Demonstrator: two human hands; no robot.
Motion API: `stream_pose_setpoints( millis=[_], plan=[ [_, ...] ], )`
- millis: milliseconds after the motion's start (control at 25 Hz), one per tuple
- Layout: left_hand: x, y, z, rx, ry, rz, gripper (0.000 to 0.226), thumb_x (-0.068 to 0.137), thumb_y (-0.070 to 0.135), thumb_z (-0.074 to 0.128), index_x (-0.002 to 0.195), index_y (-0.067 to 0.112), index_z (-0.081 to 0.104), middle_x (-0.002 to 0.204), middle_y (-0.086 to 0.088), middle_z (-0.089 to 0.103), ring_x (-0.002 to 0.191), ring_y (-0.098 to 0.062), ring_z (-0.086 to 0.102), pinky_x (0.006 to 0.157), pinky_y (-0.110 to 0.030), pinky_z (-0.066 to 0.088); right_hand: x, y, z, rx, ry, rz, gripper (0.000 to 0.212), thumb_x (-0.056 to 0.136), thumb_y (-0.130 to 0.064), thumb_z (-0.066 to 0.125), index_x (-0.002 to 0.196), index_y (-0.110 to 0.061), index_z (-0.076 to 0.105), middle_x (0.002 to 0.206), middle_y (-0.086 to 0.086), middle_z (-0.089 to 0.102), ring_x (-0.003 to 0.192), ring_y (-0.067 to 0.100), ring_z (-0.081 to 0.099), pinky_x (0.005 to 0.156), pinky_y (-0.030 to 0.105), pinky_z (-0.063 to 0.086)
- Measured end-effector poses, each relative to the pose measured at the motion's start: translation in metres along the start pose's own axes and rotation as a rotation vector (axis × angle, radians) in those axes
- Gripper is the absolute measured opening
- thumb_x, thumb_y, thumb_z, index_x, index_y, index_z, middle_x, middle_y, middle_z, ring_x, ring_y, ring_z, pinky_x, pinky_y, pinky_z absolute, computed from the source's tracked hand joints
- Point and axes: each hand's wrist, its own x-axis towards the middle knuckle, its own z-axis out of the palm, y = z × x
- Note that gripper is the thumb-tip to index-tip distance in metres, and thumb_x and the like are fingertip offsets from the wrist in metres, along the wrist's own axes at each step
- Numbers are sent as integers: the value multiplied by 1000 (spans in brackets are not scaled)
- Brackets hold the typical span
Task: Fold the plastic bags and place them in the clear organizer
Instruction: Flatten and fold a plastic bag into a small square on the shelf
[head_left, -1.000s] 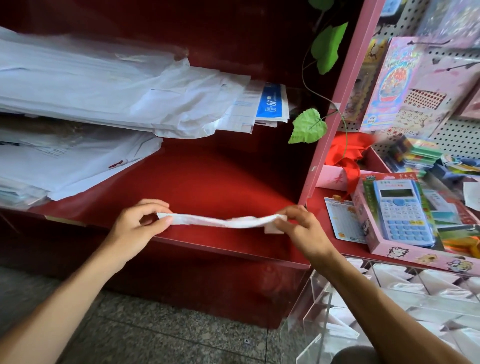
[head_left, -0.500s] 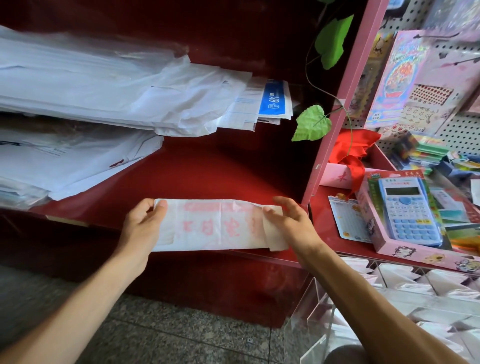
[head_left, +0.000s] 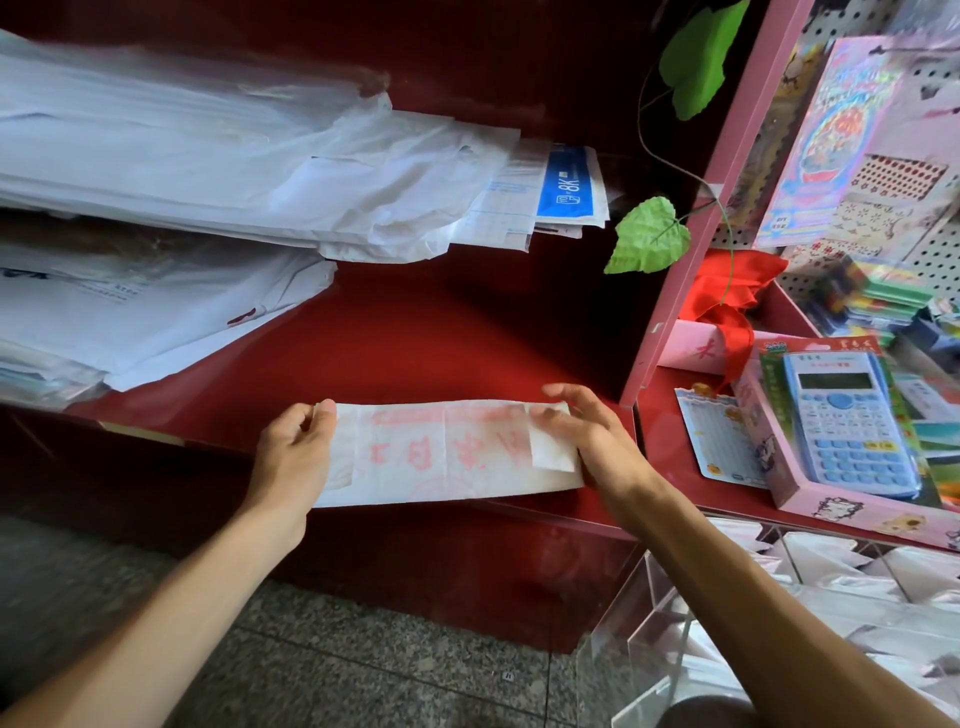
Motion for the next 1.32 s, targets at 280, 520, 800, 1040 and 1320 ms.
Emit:
stream_pose_setpoints(
  millis=[280,520,800,1040,1320],
  plan=[
    [-1,1,0,27,-27,0,45,101,32,53,73,1,36,70,-1,23,57,-7,20,59,-33,18,4,5,-7,-103,117,-77,17,92,-17,68,76,-11,67,63,-6,65,55,4,59,50,17,45],
    [-7,7,4,4,-8,17,42,102,28,50,67,18,30,66,3,20,53,-7,18,52,-28,14,8,9,-8,90,81,87,20,102,-28,52,111,-15,63,100,2,69,87,15,66,74,30,52],
    [-10,3,12,7,-10,15,35,103,28,48,72,12,38,68,1,23,62,-13,22,58,-34,18,14,20,-6,-160,146,33,52,85,3,67,131,-15,54,106,5,68,91,23,67,80,38,57],
    [-2,-4,18,-128,222,-179,18,102,26,52,95,9,53,87,-5,49,80,-18,44,69,-29,34,16,14,-2,-602,286,-235,56,81,-6,71,133,-17,51,121,4,60,103,22,62,89,36,52],
    [-35,30,23,-98,-248,-410,15,97,17,58,90,5,64,75,-14,70,58,-26,67,48,-27,51,-5,6,30,-802,-189,-426,29,94,-31,60,123,-26,57,109,-10,66,83,7,64,78,28,52]
  ],
)
